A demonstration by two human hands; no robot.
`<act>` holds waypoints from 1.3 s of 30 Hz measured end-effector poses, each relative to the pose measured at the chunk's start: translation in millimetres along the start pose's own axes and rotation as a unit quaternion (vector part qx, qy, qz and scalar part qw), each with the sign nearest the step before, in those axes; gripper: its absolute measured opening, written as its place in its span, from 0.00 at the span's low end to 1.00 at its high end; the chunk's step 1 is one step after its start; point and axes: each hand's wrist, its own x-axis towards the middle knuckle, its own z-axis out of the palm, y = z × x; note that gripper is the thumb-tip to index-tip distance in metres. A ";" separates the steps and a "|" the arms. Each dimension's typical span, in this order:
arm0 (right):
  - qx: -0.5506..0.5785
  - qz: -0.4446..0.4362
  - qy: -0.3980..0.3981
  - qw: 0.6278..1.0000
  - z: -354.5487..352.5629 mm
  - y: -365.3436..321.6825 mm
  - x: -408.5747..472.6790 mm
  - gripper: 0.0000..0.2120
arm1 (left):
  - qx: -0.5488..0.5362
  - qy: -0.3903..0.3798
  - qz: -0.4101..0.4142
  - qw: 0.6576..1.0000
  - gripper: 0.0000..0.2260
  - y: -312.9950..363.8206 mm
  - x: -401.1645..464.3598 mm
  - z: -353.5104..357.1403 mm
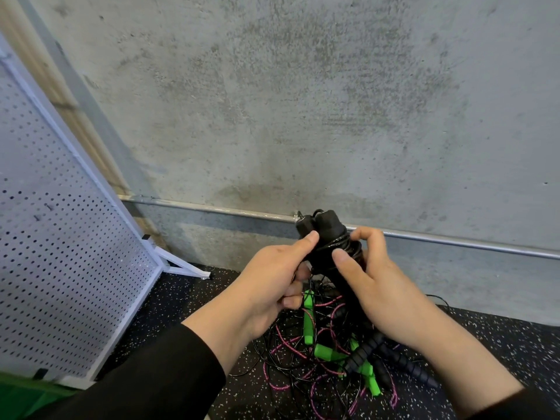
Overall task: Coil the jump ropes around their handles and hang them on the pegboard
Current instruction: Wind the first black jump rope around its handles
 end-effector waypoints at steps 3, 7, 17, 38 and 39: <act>0.000 0.006 0.014 1.000 1.2 1.8 1.3 0.16 | 0.017 -0.009 0.001 1.000 0.16 2.3 -1.5 2.6; 0.025 0.013 0.066 0.997 -0.8 0.3 4.6 0.16 | 0.026 -0.030 -0.004 0.999 0.10 6.4 -4.0 6.4; 0.005 0.055 0.103 0.993 -3.4 3.4 9.8 0.18 | 0.209 0.125 0.201 0.949 0.08 4.4 -6.6 7.4; 0.163 0.047 0.010 0.985 -4.7 -28.2 -14.7 0.10 | 0.218 0.076 0.366 0.902 0.15 16.8 -18.8 2.0; 0.172 0.049 0.006 0.984 -5.2 -28.9 -15.6 0.11 | 0.223 0.078 0.370 0.898 0.14 17.2 -19.0 1.5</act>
